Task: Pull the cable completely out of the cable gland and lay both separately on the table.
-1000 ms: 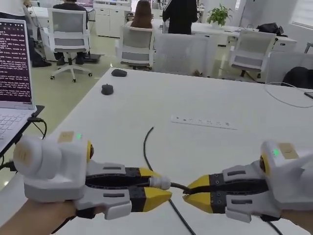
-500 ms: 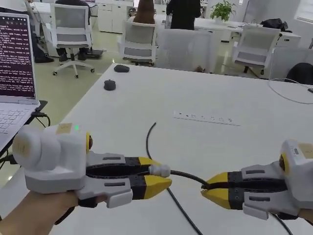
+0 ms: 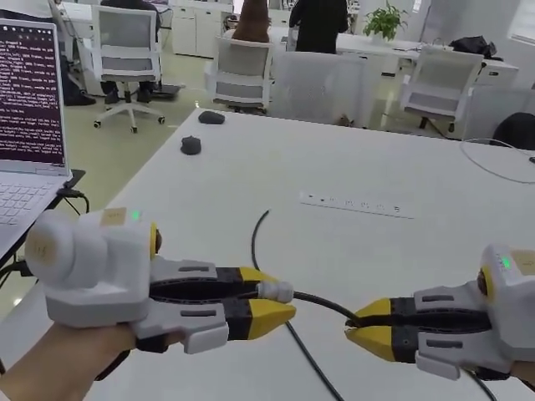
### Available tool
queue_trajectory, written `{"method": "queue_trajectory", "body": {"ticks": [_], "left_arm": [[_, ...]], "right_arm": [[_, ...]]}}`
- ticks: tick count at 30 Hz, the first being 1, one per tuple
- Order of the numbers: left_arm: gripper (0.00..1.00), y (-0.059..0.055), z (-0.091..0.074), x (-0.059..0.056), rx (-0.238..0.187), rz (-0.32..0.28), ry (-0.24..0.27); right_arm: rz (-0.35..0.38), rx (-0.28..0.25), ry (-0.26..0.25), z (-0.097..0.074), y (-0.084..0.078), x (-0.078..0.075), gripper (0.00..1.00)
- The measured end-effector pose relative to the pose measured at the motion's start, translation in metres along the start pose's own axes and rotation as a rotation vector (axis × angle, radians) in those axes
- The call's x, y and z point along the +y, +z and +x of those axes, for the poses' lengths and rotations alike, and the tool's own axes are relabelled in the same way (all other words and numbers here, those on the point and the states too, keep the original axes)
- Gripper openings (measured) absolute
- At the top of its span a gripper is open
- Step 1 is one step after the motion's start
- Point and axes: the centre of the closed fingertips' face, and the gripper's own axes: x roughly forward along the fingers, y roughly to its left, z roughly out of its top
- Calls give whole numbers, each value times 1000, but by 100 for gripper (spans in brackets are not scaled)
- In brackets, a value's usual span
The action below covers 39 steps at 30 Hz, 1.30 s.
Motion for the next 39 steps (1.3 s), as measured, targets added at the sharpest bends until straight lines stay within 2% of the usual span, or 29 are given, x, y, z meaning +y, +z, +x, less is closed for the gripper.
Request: {"method": "queue_trajectory", "body": {"ticks": [3,6,8,11,14,21,27,39], "left_arm": [[16,1,1,-4,-4,7,-20],[16,1,3,-8,-2,15,-40],[16,0,4,-10,0,13,-45],[16,-1,5,-11,9,17,-49],[16,-2,5,-12,12,17,-52],[16,-2,5,-13,13,16,-56],[16,-2,5,-12,11,10,-55],[16,-4,5,-9,18,13,-53]], "right_arm": [[22,6,28,-1,-1,4,5],[10,15,15,-1,-2,2,9],[10,3,9,-1,4,1,14],[-15,-24,8,1,18,0,14],[-46,-55,37,7,34,4,14],[-104,-69,95,25,50,15,14],[-115,-71,112,32,52,16,8],[-112,-63,114,32,48,17,6]]}}
